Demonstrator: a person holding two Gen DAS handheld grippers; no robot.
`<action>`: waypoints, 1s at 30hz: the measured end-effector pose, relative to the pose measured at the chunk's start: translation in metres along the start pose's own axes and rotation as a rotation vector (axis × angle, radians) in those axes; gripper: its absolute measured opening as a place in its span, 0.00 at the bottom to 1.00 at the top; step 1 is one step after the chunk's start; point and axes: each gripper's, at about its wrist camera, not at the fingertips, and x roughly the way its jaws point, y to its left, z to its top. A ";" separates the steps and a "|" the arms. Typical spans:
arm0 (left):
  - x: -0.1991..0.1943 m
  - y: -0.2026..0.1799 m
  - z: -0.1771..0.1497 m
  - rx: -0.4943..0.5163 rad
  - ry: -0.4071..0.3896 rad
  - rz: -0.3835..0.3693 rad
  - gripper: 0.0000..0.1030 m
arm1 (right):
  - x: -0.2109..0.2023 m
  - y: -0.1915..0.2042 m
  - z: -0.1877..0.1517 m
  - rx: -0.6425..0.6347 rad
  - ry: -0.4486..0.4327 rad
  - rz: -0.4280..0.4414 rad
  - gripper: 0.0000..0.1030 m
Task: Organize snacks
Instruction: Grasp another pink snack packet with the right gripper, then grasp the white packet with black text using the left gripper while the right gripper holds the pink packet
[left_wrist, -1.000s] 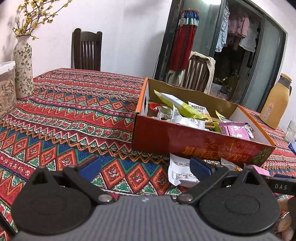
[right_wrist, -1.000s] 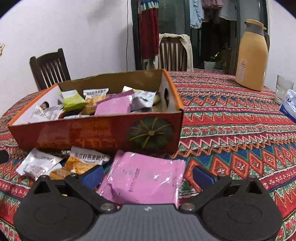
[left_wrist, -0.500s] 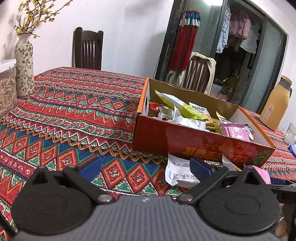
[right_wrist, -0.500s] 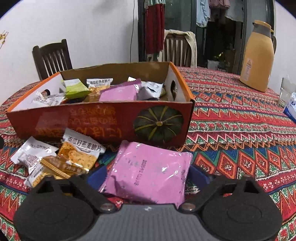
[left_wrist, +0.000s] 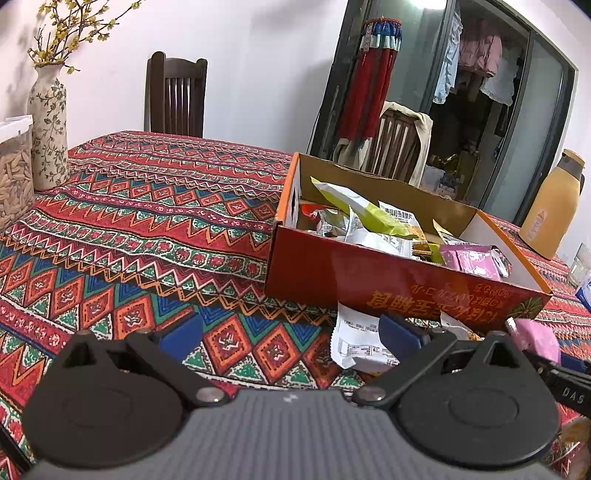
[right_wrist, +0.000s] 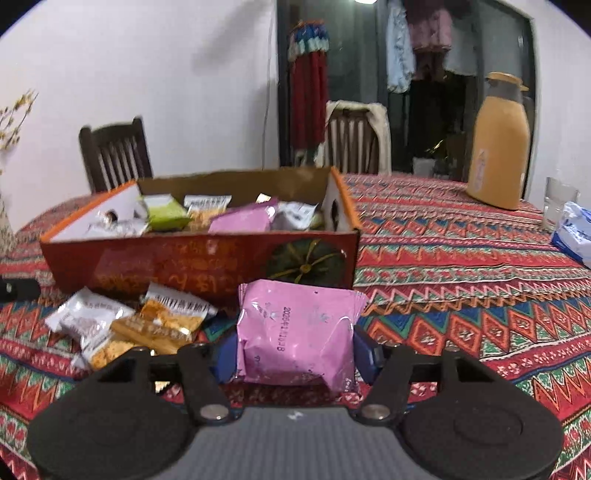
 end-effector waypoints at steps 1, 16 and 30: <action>0.001 0.000 0.000 0.002 0.001 0.001 1.00 | -0.001 -0.001 -0.001 0.010 -0.012 -0.005 0.60; 0.010 -0.009 -0.002 0.037 0.039 0.002 1.00 | -0.010 -0.005 -0.004 0.028 -0.070 0.016 0.60; 0.031 -0.059 0.014 0.224 0.157 0.059 1.00 | -0.016 -0.009 -0.006 0.047 -0.097 0.044 0.60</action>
